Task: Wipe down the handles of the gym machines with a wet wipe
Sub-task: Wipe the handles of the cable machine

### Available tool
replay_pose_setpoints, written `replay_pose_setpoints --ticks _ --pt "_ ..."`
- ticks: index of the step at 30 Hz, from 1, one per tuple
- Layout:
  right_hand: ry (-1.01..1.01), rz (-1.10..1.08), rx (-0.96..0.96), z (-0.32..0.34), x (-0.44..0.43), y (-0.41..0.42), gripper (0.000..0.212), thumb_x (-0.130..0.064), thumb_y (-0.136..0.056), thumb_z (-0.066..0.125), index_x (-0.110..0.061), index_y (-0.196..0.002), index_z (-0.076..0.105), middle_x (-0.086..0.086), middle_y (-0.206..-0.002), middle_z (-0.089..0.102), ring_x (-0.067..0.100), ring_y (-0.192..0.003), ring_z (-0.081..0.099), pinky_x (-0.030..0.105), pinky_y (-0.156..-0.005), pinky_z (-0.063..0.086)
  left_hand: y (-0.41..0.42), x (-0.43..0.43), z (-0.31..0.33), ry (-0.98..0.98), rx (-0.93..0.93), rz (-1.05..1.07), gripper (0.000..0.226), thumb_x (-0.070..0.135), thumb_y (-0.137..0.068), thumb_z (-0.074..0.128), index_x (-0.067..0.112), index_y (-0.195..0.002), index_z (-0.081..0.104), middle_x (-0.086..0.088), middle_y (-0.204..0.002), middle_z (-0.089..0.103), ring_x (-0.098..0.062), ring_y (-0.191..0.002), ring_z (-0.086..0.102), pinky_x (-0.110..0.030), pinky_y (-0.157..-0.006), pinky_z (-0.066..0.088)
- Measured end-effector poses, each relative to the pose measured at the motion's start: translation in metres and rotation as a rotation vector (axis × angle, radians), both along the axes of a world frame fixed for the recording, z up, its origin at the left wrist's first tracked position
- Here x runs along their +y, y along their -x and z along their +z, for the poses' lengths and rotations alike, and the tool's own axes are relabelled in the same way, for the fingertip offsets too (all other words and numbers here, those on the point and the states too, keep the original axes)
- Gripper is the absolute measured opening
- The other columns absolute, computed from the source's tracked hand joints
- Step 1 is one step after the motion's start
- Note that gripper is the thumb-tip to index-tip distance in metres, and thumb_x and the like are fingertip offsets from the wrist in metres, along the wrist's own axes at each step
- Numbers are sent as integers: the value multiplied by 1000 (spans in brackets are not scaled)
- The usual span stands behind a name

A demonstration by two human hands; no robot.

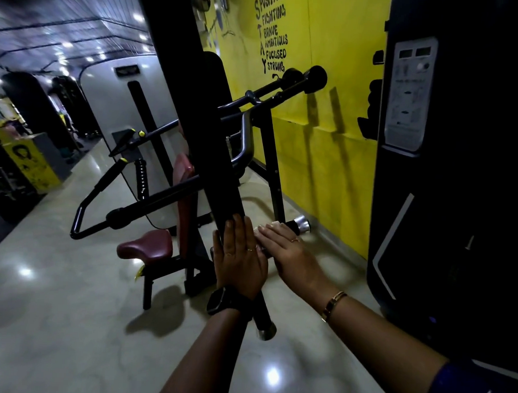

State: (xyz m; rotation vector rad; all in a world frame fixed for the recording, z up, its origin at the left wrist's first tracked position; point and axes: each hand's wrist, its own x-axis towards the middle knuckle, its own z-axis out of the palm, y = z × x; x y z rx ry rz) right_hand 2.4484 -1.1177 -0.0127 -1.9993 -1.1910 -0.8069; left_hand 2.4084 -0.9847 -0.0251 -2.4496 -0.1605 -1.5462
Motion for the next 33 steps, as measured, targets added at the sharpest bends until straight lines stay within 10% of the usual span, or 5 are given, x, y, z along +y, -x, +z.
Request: replay_pose_setpoints --ticks 7,13,27,33 --pt "140 -49 16 34 13 -8 46 -25 -78 40 -8 -109 70 8 -101 72 25 -92 68 43 -97 48 -6 2 -4 -11 -50 -16 77 30 -90 37 5 -155 4 -14 -162 -4 -25 -151 -5 -47 -121 6" --pt "83 -69 -163 4 -5 -13 42 -5 -86 41 -3 -123 62 11 -122 65 21 -119 52 31 -114 26 -8 -2 -5 -45 -112 -97 75 27 -89 39 7 -155 9 -11 -163 -3 -24 -151 0 -48 -117 13" --pt "204 -153 -407 8 -34 -52 46 0 -76 64 -6 -122 64 12 -118 67 28 -112 62 38 -111 29 -10 -1 -4 -45 -115 -30 82 29 -88 40 7 -155 0 -10 -163 -10 -24 -151 -5 -47 -119 8" --pt "-41 -207 32 14 9 -6 33 -3 -75 57 -8 -105 68 10 -102 69 28 -98 64 31 -102 32 -12 -5 -4 -46 -131 -28 80 29 -90 39 7 -155 -2 -10 -163 -11 -23 -150 -6 -45 -120 4"
